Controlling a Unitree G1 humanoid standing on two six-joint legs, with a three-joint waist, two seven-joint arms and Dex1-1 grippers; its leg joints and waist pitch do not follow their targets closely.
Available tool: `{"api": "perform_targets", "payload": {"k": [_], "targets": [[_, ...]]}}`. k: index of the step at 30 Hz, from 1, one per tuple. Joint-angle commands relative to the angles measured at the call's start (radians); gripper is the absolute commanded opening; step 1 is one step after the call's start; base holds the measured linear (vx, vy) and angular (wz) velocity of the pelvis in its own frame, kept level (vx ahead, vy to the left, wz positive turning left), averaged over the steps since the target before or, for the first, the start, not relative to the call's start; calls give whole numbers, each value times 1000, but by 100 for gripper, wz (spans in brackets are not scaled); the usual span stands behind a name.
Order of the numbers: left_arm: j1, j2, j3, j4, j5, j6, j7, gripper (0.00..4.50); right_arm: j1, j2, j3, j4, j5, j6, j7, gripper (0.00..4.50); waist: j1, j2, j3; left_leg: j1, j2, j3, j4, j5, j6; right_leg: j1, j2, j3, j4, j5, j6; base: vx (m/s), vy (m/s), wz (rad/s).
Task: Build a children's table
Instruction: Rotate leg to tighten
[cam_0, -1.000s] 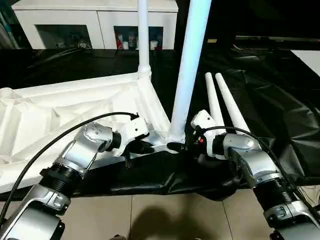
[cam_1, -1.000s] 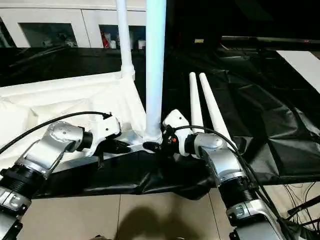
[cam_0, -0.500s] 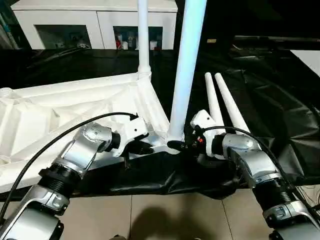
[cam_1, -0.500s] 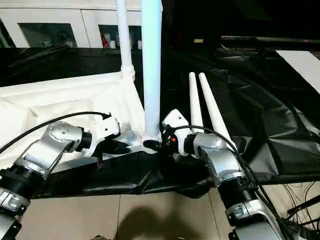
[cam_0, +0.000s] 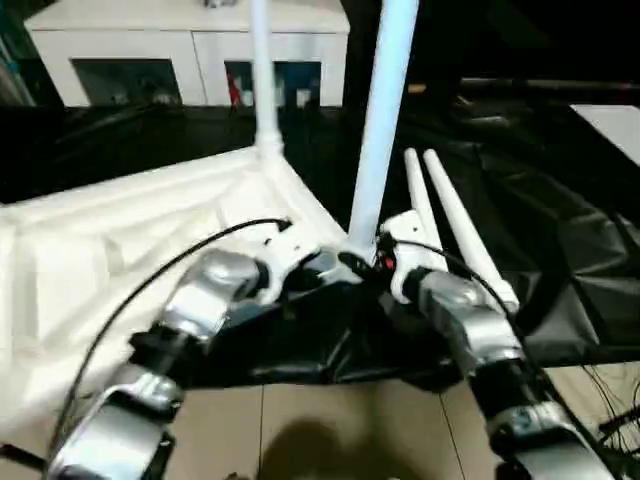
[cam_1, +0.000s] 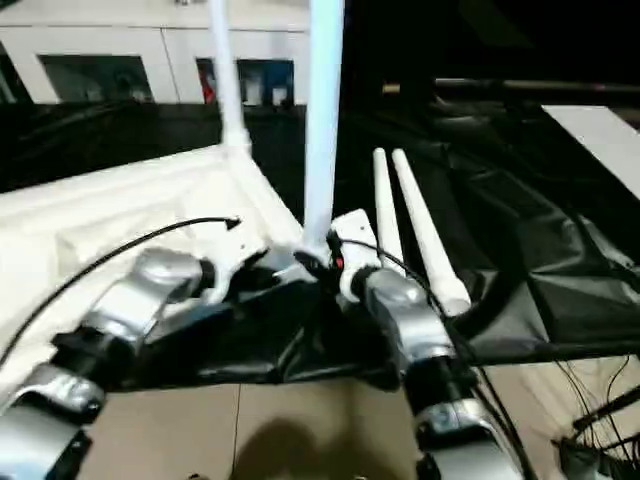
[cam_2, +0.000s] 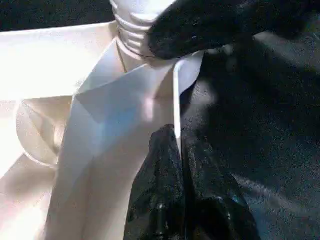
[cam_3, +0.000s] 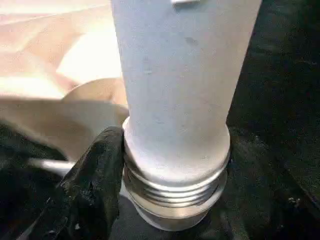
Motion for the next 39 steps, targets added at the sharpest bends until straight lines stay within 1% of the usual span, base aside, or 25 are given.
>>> {"api": "perform_targets", "payload": {"k": [1,4,6,8,9,11,12,13,14,15,16,17,18,19,20,22,23,24,25,26,28,30,32,35,39], "targets": [[-27,-49,-7,51,16,7,85,0,-8,42,-10,94,-6,23,-115,267,-3,7,-58,7,12,-1,-77,-252,-16,37,-56,43,-89,-317,-172,0,0,0],[-64,-104,-4,124,46,-23,164,0,-61,104,-46,175,1,-36,-214,267,0,6,-61,6,12,-2,-77,-257,-13,39,-56,42,-90,-305,-168,0,0,0],[-68,-109,-7,134,51,-30,168,0,-69,113,-51,183,4,-53,-212,267,1,6,-63,3,12,-2,-77,-244,-8,40,-55,42,-89,-276,-167,0,0,0],[-63,-102,-19,128,56,-44,149,0,-68,115,-43,162,10,-73,-151,267,4,6,-64,0,13,-2,-77,-228,2,44,-56,42,-84,-236,-174,0,0,0],[-56,-92,-25,118,57,-49,134,0,-62,112,-40,148,16,-79,-121,302,5,6,-66,0,13,-2,-76,-218,8,45,-56,41,-81,-212,-178,0,0,0],[-42,-67,-31,97,57,-52,104,0,-48,99,-35,110,27,-94,-63,337,5,6,-67,-3,13,-1,-75,-197,17,48,-56,41,-77,-176,-189,0,0,0],[-39,-62,-33,93,57,-54,98,0,-46,96,-34,103,27,-95,-56,337,6,6,-68,-2,15,0,-73,-185,24,49,-56,42,-74,-145,-198,0,0,0],[-35,-51,-36,89,57,-65,81,0,-43,86,-29,91,27,-101,-39,343,5,6,-69,-5,15,-1,-73,-171,32,51,-56,42,-70,-117,-208,0,0,0],[-33,-46,-36,87,57,-66,76,0,-41,81,-27,84,28,-101,-31,343,5,5,-69,-5,14,0,-72,-165,33,52,-55,41,-70,-111,-210,0,0,0],[-28,-33,-38,83,57,-77,57,0,-37,67,-21,67,30,-100,-6,343,6,1,-70,-4,14,0,-71,-155,38,53,-56,41,-68,-103,-217,0,0,0],[-26,-27,-39,82,58,-83,50,0,-36,61,-19,61,31,-100,3,363,6,2,-69,-5,14,2,-71,-152,43,53,-56,41,-69,-101,-219,0,0,0],[-19,-12,-43,73,58,-94,24,0,-28,40,-5,35,31,-87,40,363,5,0,-69,-6,14,2,-70,-149,44,53,-56,41,-68,-99,-219,0,0,0],[-9,9,-48,57,58,-107,-5,0,-16,6,14,4,23,-76,79,375,7,0,-69,-5,14,1,-71,-148,47,56,-55,40,-69,-103,-220,0,0,0],[-3,22,-52,46,58,-116,-23,0,-8,-17,27,-15,16,-69,103,381,5,2,-69,-5,16,2,-70,-149,50,53,-56,41,-68,-99,-220,0,0,0],[5,39,-54,32,56,-116,-49,0,3,-52,41,-39,9,-63,144,381,6,4,-69,-4,17,1,-70,-150,50,52,-56,41,-67,-98,-222,0,0,0],[12,55,-57,21,55,-121,-71,0,12,-81,52,-56,4,-61,178,381,6,5,-69,-4,19,2,-69,-145,53,51,-56,41,-66,-87,-227,0,0,0],[23,79,-65,0,46,-132,-116,0,21,-122,64,-71,-9,-66,227,381,5,4,-68,-5,19,3,-69,-146,53,50,-56,41,-66,-87,-229,0,0,0],[36,105,-74,-24,37,-157,-168,0,30,-160,75,-85,-18,-74,276,381,7,11,-67,-3,20,1,-70,-152,51,49,-56,40,-66,-89,-231,0,0,0],[48,127,-83,-46,24,-177,-219,0,38,-186,81,-99,-17,-76,318,381,9,6,-68,-6,20,2,-68,-142,55,52,-55,42,-62,-61,-238,0,0,0],[63,158,-94,-80,8,-186,-286,0,50,-217,88,-131,-3,-69,386,381,10,9,-68,-6,19,2,-67,-143,57,53,-55,42,-61,-50,-242,0,0,0],[72,175,-99,-100,-5,-196,-328,0,59,-234,94,-156,7,-64,426,381,8,8,-68,-5,20,3,-67,-143,68,50,-54,41,-58,-25,-254,0,0,0],[79,191,-99,-120,-18,-199,-366,0,68,-253,102,-182,12,-58,464,381,9,8,-68,-3,21,4,-67,-142,69,51,-54,41,-58,-27,-258,0,0,0],[80,208,-96,-144,-27,-181,-391,0,77,-282,126,-212,26,-44,517,381,12,10,-68,-2,22,3,-67,-144,65,51,-54,41,-56,-29,-262,0,0,0],[80,212,-92,-150,-27,-179,-396,0,82,-295,141,-227,32,-37,541,381,14,9,-67,-1,22,4,-67,-149,59,50,-54,41,-57,-38,-263,0,0,0],[83,221,-89,-159,-35,-180,-411,0,75,-288,139,-220,21,-34,551,381,15,7,-67,-3,20,4,-67,-156,52,51,-56,42,-60,-69,-253,0,0,0]]}}
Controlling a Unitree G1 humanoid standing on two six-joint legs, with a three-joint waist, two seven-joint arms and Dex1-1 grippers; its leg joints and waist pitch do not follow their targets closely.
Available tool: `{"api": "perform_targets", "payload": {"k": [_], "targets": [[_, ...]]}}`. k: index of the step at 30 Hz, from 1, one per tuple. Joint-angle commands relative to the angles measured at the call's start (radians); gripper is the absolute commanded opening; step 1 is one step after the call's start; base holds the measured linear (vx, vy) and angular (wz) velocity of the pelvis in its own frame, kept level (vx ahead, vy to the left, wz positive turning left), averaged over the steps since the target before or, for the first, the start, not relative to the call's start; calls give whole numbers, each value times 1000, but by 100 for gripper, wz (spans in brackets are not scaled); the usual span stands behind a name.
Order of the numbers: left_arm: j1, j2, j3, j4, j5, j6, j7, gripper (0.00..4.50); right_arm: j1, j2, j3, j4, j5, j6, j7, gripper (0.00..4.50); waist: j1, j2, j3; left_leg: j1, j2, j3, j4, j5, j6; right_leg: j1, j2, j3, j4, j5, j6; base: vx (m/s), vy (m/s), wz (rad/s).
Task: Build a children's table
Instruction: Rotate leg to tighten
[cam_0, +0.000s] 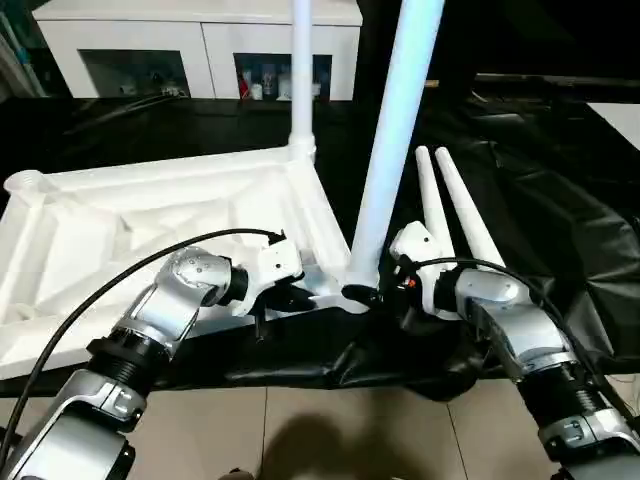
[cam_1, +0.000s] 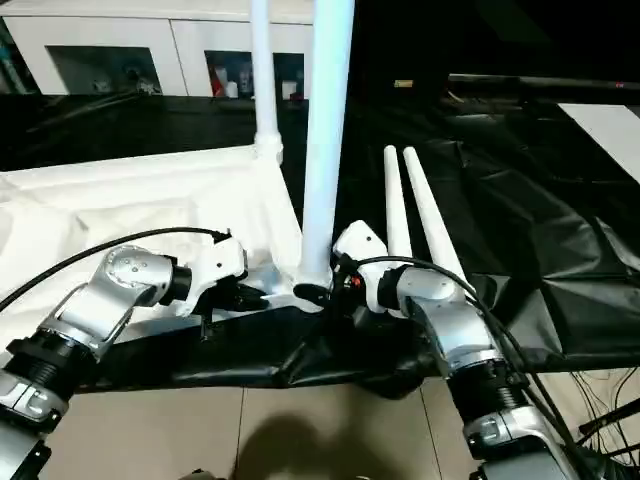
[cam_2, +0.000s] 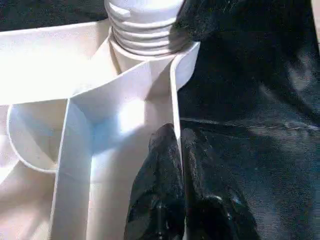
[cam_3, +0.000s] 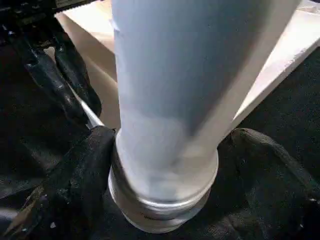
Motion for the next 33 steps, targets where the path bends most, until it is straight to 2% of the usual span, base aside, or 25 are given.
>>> {"api": "perform_targets", "payload": {"k": [1,3,8,15,24,26,29,30,31,32,33], "targets": [[5,7,-26,-29,4,-2,-40,0,-6,-6,-7,-11,-3,9,-2,381,-1,5,-67,9,19,3,-67,-154,50,58,-55,45,-58,-69,-253,0,0,0],[6,8,-26,-32,4,0,-42,0,-5,-7,-7,-13,-4,11,-1,381,-1,4,-67,8,20,2,-67,-143,51,58,-55,44,-56,-63,-252,0,0,0],[11,8,-25,-40,1,10,-44,0,-2,-5,-1,-20,7,24,6,337,-2,2,-69,7,18,2,-64,-124,60,60,-54,44,-53,-32,-258,0,0,0],[13,9,-25,-43,1,14,-44,0,2,-4,0,-21,7,27,11,275,-2,2,-68,8,19,3,-64,-125,60,60,-54,43,-54,-44,-256,0,0,0],[7,2,-21,-30,1,20,-31,0,6,15,-11,-6,6,35,-21,266,-2,2,-68,7,18,3,-63,-118,64,60,-54,43,-53,-40,-258,0,0,0],[-10,-26,-8,8,12,41,30,0,1,52,-33,33,-8,45,-114,266,-5,0,-67,7,17,3,-63,-123,59,60,-54,44,-54,-49,-256,0,0,0],[-28,-53,2,46,25,55,88,0,-2,81,-48,65,-19,56,-187,266,-8,1,-64,10,17,3,-66,-160,35,56,-55,44,-62,-127,-240,0,0,0],[-55,-90,14,98,38,65,163,0,-5,120,-62,93,-29,80,-269,266,-10,3,-62,11,16,4,-67,-172,27,54,-54,46,-66,-150,-234,0,0,0],[-55,-90,14,98,38,65,163,0,-5,120,-62,93,-29,80,-269,266,-7,2,-61,13,14,3,-68,-177,20,52,-54,44,-69,-168,-229,0,0,0],[-77,-122,25,140,44,74,220,0,-7,152,-72,113,-38,101,-342,265,-13,0,-61,12,14,3,-69,-189,14,52,-53,46,-71,-192,-222,0,0,0],[-77,-122,25,140,44,74,220,0,-7,152,-72,113,-38,101,-342,265,-9,2,-62,13,14,1,-70,-192,7,53,-55,45,-71,-203,-212,0,0,0]]}}
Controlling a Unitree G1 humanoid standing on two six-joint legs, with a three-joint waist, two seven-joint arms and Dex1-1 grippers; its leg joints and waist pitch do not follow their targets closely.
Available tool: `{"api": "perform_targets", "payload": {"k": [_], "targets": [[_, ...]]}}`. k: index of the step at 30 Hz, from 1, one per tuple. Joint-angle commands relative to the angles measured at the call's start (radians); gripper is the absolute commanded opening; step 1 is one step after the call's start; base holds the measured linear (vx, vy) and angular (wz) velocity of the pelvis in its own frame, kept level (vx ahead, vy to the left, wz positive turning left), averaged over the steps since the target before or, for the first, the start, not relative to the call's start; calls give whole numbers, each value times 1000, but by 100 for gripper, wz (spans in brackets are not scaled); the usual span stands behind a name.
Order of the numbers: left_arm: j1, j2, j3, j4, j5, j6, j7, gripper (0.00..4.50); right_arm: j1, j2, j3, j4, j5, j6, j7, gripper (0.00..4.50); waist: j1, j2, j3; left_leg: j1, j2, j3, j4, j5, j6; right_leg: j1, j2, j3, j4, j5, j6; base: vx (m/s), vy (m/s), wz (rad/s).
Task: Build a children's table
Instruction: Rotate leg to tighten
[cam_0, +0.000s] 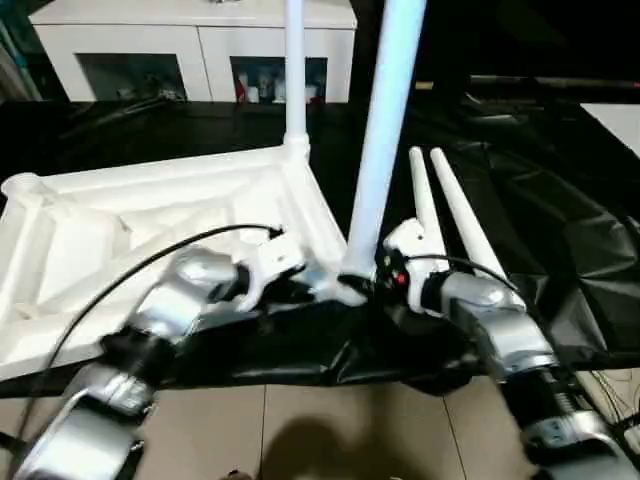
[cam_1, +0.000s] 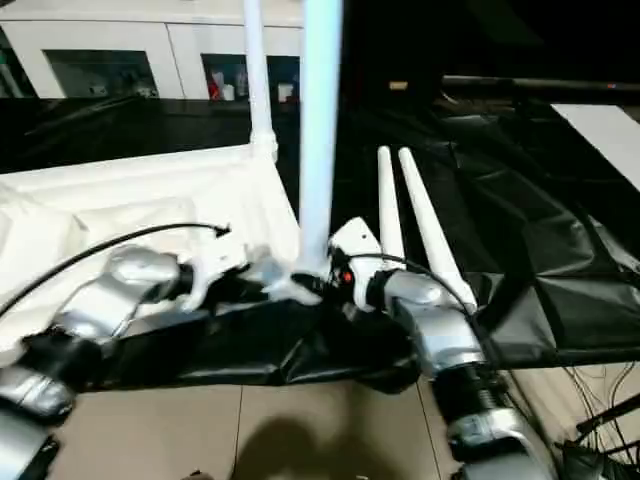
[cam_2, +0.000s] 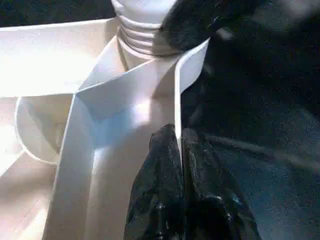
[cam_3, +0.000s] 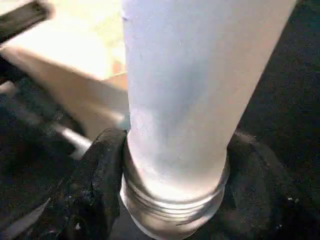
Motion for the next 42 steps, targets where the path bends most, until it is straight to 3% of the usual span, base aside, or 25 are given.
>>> {"api": "perform_targets", "payload": {"k": [1,5,6,7,8,10,11,15,16,18,24,25,28,30,34,36,42], "targets": [[-22,-40,8,44,9,17,74,0,7,29,-6,60,-20,60,-99,265,-1,1,-61,9,15,0,-74,-193,7,51,-55,44,-75,-209,-207,0,0,0],[-82,-120,31,134,12,54,199,0,-35,117,-63,150,-14,96,-296,265,-4,6,-59,9,10,0,-75,-210,-5,46,-53,43,-82,-241,-189,0,0,0],[-130,-178,40,215,26,64,306,0,-95,177,-114,262,10,68,-440,265,-7,12,-60,11,9,1,-75,-224,-15,43,-55,44,-85,-256,-190,0,0,0],[-142,-193,40,237,30,65,330,0,-115,191,-127,298,18,49,-474,265,-8,11,-59,17,8,-2,-76,-255,-28,41,-56,42,-90,-309,-184,0,0,0],[-145,-197,38,246,34,62,338,0,-124,194,-129,311,22,38,-475,265,-6,11,-59,19,8,-3,-76,-265,-28,41,-56,41,-92,-324,-178,0,0,0],[-150,-203,37,261,41,58,348,0,-136,199,-132,327,26,25,-473,265,-3,9,-61,10,9,-3,-77,-242,-10,47,-54,41,-90,-268,-172,0,0,0],[-146,-200,34,265,48,48,346,0,-143,198,-119,332,14,3,-455,265,-2,12,-61,10,10,-3,-77,-237,-6,47,-54,41,-88,-249,-175,0,0,0],[-139,-188,31,263,55,30,316,0,-148,198,-113,312,-2,-31,-409,265,0,6,-62,7,10,-2,-76,-214,14,51,-54,41,-82,-189,-196,0,0,0],[-136,-185,31,259,55,27,308,0,-147,196,-110,304,-5,-38,-398,321,0,5,-61,6,10,-2,-76,-213,19,52,-55,41,-82,-194,-197,0,0,0],[-133,-176,26,258,57,15,292,0,-146,188,-102,290,-11,-62,-361,335,0,6,-61,6,11,-1,-76,-212,21,52,-56,41,-83,-197,-198,0,0,0],[-102,-126,5,216,50,-31,201,0,-119,125,-63,192,25,-79,-180,379,-3,-1,-62,0,14,-3,-76,-184,45,58,-56,39,-81,-177,-203,0,0,0],[-81,-95,-6,178,48,-46,154,0,-93,73,-29,128,26,-60,-97,389,-3,3,-64,0,17,-2,-74,-154,56,57,-57,39,-75,-125,-217,0,0,0],[-56,-57,-15,127,36,-66,81,0,-61,7,-3,67,15,-47,-15,400,-3,-1,-63,-2,17,-1,-73,-134,67,60,-54,38,-70,-81,-229,0,0,0],[-26,-16,-25,63,8,-73,-16,0,-34,-55,7,18,19,-42,77,400,-1,5,-65,1,19,0,-70,-133,75,57,-56,40,-66,-56,-247,0,0,0],[10,39,-43,-19,-28,-87,-145,0,-7,-119,14,-43,32,-26,186,400,2,7,-66,5,21,4,-69,-138,81,54,-55,43,-60,-20,-266,0,0,0],[34,82,-53,-77,-52,-92,-232,0,10,-173,43,-91,47,-14,277,400,5,5,-65,4,23,2,-71,-144,79,57,-56,41,-59,-29,-268,0,0,0],[50,107,-53,-122,-52,-84,-261,0,28,-207,90,-135,52,-1,352,400,13,5,-66,7,23,5,-69,-144,64,55,-56,43,-59,-49,-262,0,0,0]]}}
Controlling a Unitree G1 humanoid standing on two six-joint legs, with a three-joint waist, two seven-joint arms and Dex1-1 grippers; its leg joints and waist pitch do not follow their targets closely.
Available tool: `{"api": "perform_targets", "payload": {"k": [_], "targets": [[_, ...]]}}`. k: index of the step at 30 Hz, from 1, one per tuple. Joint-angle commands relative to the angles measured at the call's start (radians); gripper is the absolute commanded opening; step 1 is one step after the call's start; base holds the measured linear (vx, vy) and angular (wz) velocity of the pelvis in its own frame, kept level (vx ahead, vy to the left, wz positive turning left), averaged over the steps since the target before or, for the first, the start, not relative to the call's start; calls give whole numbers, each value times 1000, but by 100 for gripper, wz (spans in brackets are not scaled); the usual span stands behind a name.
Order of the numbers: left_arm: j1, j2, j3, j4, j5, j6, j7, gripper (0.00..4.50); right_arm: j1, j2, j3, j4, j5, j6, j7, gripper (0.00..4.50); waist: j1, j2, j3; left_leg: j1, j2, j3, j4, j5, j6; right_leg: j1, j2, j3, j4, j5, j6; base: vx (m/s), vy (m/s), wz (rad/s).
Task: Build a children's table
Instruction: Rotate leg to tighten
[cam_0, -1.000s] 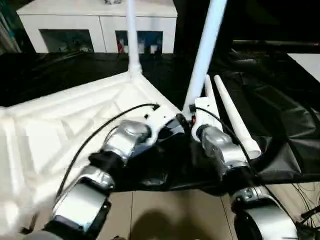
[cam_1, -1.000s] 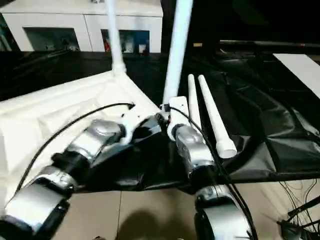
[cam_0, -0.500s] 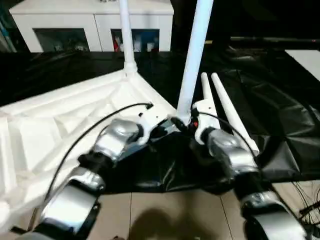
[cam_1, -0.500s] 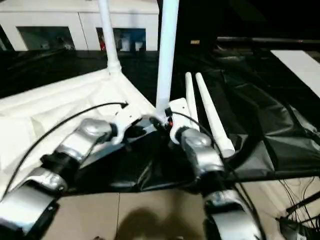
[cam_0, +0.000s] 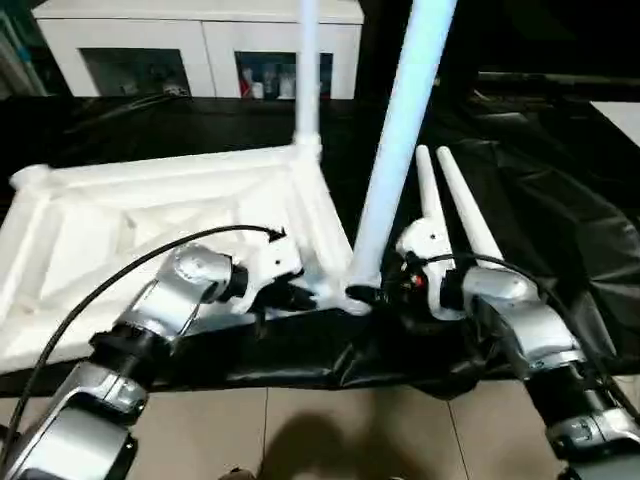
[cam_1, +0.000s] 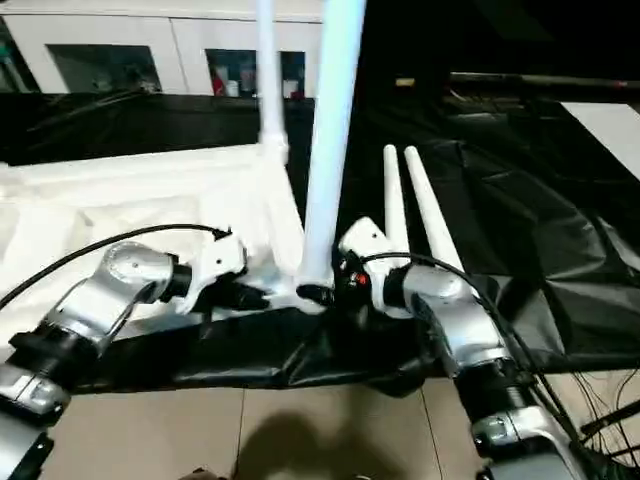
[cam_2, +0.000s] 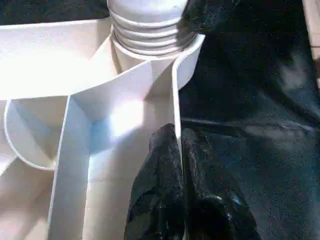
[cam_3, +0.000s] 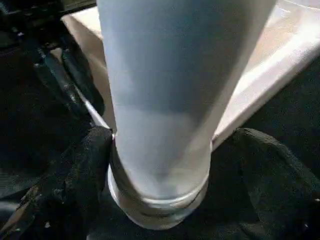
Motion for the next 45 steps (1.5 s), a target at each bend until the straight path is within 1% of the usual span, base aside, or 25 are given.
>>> {"api": "perform_targets", "payload": {"k": [1,3,4,8,9,10,13,14,15,16,18,19,22,29,32,33,34,35,36,37,39,40,42,43,45], "targets": [[1,2,-23,-37,2,-5,-35,0,7,-14,13,-19,-3,4,8,400,-2,1,-68,11,22,4,-66,-142,61,59,-57,45,-55,-52,-261,0,0,0],[6,6,-22,-52,0,3,-36,0,10,-9,16,-25,-10,9,12,400,0,1,-69,11,21,4,-65,-135,57,59,-56,45,-54,-51,-258,0,0,0],[8,7,-22,-58,0,6,-35,0,8,-3,15,-22,-14,10,9,400,1,-1,-70,11,21,4,-65,-128,57,60,-57,45,-53,-46,-257,0,0,0],[15,9,-21,-74,-4,15,-37,0,7,0,22,-20,-14,14,10,400,3,-1,-73,10,20,4,-62,-102,62,61,-55,45,-49,-17,-257,0,0,0],[15,9,-21,-74,-4,15,-37,0,7,0,22,-20,-14,14,10,400,3,-3,-73,10,21,4,-62,-99,63,61,-55,45,-48,-12,-258,0,0,0],[16,9,-21,-76,-4,16,-37,0,7,0,23,-20,-14,14,11,375,6,-1,-74,10,20,4,-61,-91,68,60,-55,44,-46,0,-259,0,0,0],[18,8,-19,-80,-3,20,-35,0,7,3,23,-19,-10,18,11,364,7,-2,-74,10,19,4,-60,-91,69,61,-54,44,-46,-1,-259,0,0,0],[19,7,-18,-80,-2,21,-34,0,5,5,22,-15,-11,17,10,364,7,-5,-74,9,19,5,-60,-94,69,62,-55,44,-47,-7,-257,0,0,0],[18,7,-17,-80,-2,22,-34,0,5,5,22,-14,-12,17,11,353,8,-4,-74,9,19,5,-60,-98,68,61,-55,44,-47,-18,-254,0,0,0],[18,7,-17,-81,-1,23,-33,0,4,5,23,-11,-13,16,10,327,8,-4,-74,10,19,4,-60,-98,66,61,-55,44,-48,-24,-252,0,0,0],[19,9,-16,-83,0,25,-32,0,4,7,22,-10,-15,17,10,323,8,-5,-75,9,19,4,-59,-91,66,62,-55,45,-46,-19,-250,0,0,0],[20,10,-16,-83,0,26,-32,0,4,7,22,-10,-16,17,10,323,8,-3,-75,9,19,4,-59,-89,67,62,-55,44,-45,-14,-252,0,0,0],[23,12,-16,-86,1,30,-34,0,4,7,23,-8,-14,17,5,285,8,-3,-75,9,18,4,-58,-87,68,62,-55,44,-45,-11,-253,0,0,0],[15,-4,-8,-59,7,36,-3,0,12,27,13,13,-24,18,-47,273,8,-1,-75,9,17,4,-57,-89,66,61,-54,44,-44,-5,-256,0,0,0],[-25,-55,21,24,30,41,120,0,4,65,-9,60,-50,28,-158,272,6,0,-72,10,16,4,-59,-115,50,59,-53,44,-51,-53,-246,0,0,0],[-38,-70,28,51,39,41,157,0,1,78,-16,77,-59,33,-196,272,7,0,-70,12,14,5,-59,-129,39,57,-53,44,-55,-80,-239,0,0,0],[-55,-87,31,83,52,39,200,0,-3,100,-27,98,-68,47,-253,272,6,-2,-70,14,14,4,-61,-142,27,57,-54,45,-59,-116,-231,0,0,0],[-73,-108,34,115,64,39,248,0,-7,129,-43,119,-70,65,-316,272,5,-3,-70,15,13,5,-61,-142,24,57,-53,45,-60,-125,-227,0,0,0],[-84,-123,37,133,68,43,278,0,-8,147,-53,130,-69,76,-352,272,5,-2,-70,14,13,4,-62,-152,16,56,-54,45,-62,-151,-220,0,0,0],[-94,-139,42,149,68,46,300,0,-11,165,-63,140,-70,82,-388,272,6,-3,-71,13,14,1,-64,-153,11,60,-56,44,-63,-164,-209,0,0,0],[-102,-151,47,163,67,47,319,0,-14,181,-72,152,-72,86,-424,272,7,-3,-70,13,14,2,-64,-152,10,57,-56,45,-65,-164,-203,0,0,0],[-131,-187,54,214,76,34,388,0,-35,238,-122,200,-63,105,-561,272,6,-1,-70,13,14,2,-64,-150,5,55,-57,46,-65,-161,-201,0,0,0],[-153,-219,55,252,79,-2,427,0,-57,296,-188,245,-31,125,-693,272,2,-1,-71,12,10,0,-66,-149,-5,55,-56,45,-66,-172,-196,0,0,0],[-160,-231,52,263,80,-14,430,0,-64,317,-205,261,-14,134,-721,272,1,1,-71,12,9,0,-66,-153,-7,55,-56,44,-67,-178,-193,0,0,0],[-168,-244,45,273,85,-29,429,0,-71,334,-204,273,-15,128,-736,272,0,0,-70,12,11,0,-67,-165,-4,56,-55,44,-68,-169,-190,0,0,0]]}}
